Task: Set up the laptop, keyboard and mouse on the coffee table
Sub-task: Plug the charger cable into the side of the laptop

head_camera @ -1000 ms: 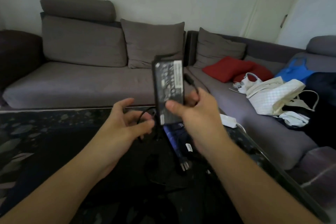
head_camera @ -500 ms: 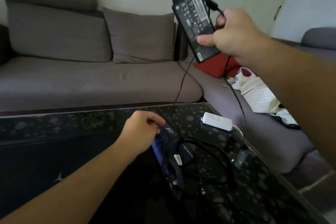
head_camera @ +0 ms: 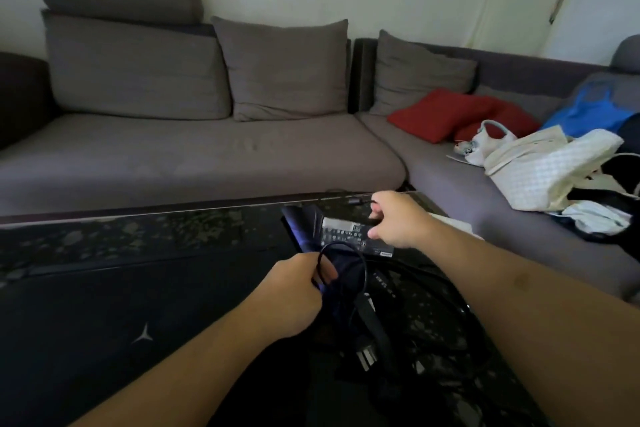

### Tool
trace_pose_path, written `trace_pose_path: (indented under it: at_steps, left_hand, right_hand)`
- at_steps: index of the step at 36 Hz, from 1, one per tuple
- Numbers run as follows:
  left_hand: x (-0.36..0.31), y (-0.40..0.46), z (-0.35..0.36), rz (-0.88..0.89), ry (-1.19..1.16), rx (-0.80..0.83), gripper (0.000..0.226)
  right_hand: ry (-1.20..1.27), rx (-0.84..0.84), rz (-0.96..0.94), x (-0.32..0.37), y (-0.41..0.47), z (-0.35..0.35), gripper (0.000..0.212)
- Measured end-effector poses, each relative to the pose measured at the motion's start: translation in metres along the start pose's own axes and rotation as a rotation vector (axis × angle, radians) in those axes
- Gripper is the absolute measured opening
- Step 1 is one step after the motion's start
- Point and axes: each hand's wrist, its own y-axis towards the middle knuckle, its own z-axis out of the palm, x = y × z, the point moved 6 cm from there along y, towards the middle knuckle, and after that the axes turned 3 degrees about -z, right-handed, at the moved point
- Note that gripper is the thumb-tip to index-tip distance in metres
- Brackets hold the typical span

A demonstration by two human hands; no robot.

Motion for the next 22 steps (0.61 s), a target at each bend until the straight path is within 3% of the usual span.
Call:
trace_pose_path:
  at_steps: [3,6,9,11,14,17,19,22]
  left_hand:
    - [0.006,-0.004,-0.006,-0.015,-0.113,-0.018,0.044]
    - [0.009,-0.005,-0.010,-0.056,-0.127,-0.059,0.042]
    - [0.012,-0.009,-0.020,-0.116,-0.157,-0.178,0.028]
    - [0.013,-0.011,-0.031,-0.115,-0.133,-0.302,0.031]
    - [0.001,-0.024,-0.049,-0.052,-0.257,-0.396,0.029]
    - [-0.018,-0.036,-0.055,0.023,-0.735,-0.232,0.014]
    - [-0.033,-0.044,-0.057,0.053,-0.993,-0.099,0.044]
    - [-0.047,-0.056,-0.069,0.129,-1.060,-0.094,0.046]
  right_hand:
    - [-0.010,-0.074,-0.035,0.002,0.008,0.008,0.022]
    - [0.038,-0.130,-0.027,0.002,0.008,0.001,0.026]
    - [0.359,-0.208,-0.018,0.006,0.002,-0.021,0.034]
    - [0.594,-0.251,-0.057,0.017,-0.006,-0.040,0.038]
    - [0.757,-0.250,-0.182,0.045,-0.026,-0.065,0.035]
    - [0.649,-0.187,-0.349,0.087,-0.053,-0.073,0.034]
    - [0.586,-0.073,-0.440,0.114,-0.071,-0.063,0.032]
    - [0.449,0.107,-0.519,0.140,-0.092,-0.045,0.015]
